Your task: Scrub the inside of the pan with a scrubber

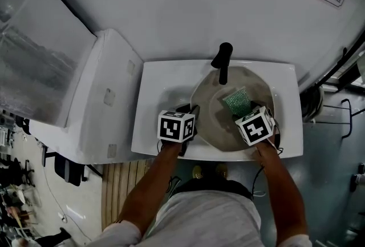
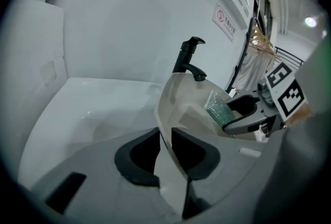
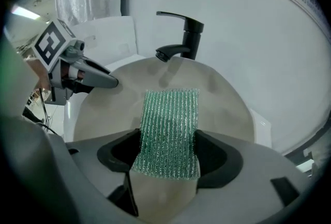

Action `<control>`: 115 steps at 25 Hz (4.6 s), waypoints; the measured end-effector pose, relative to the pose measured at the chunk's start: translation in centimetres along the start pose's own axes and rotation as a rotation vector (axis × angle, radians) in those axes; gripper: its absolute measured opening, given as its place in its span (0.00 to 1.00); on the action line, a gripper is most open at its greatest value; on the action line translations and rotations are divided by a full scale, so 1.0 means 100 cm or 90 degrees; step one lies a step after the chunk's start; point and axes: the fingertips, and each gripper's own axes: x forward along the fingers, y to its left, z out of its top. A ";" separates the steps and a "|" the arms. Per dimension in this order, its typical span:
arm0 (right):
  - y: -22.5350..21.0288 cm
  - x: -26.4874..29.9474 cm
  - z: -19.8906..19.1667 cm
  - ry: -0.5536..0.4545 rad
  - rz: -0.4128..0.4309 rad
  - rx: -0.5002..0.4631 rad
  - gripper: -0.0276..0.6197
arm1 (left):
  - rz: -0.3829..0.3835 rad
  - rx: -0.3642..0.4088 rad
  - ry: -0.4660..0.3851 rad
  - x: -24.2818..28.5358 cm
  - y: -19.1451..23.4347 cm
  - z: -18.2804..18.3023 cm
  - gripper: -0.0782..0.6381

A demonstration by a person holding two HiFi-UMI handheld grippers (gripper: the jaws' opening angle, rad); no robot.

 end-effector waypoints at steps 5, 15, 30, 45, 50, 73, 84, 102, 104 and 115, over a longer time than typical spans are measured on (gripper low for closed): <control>0.041 -0.012 0.009 -0.022 0.047 -0.012 0.57 | 0.000 0.000 -0.001 0.000 0.000 0.000 0.22; 0.092 0.014 0.001 0.018 0.101 -0.019 0.57 | 0.001 -0.002 -0.002 0.000 0.000 0.001 0.22; 0.040 0.009 -0.042 0.111 0.018 -0.072 0.57 | 0.002 0.000 -0.004 0.000 0.000 0.000 0.22; 0.022 -0.040 -0.006 -0.011 0.023 -0.002 0.57 | 0.033 0.032 -0.070 -0.032 0.002 0.025 0.34; 0.016 -0.074 0.021 -0.104 0.033 0.031 0.57 | 0.023 0.068 -0.165 -0.069 -0.016 0.057 0.35; 0.027 -0.228 0.152 -0.545 0.108 0.013 0.57 | -0.111 0.191 -0.525 -0.200 -0.126 0.181 0.26; 0.035 -0.264 0.162 -0.675 0.121 0.005 0.57 | -0.115 0.228 -0.567 -0.213 -0.144 0.182 0.15; 0.043 -0.268 0.158 -0.721 0.128 0.024 0.57 | -0.129 0.236 -0.578 -0.217 -0.154 0.178 0.13; 0.043 -0.267 0.157 -0.718 0.124 0.023 0.57 | -0.130 0.236 -0.578 -0.217 -0.154 0.178 0.13; 0.043 -0.264 0.156 -0.713 0.117 0.020 0.57 | -0.133 0.236 -0.576 -0.215 -0.154 0.177 0.13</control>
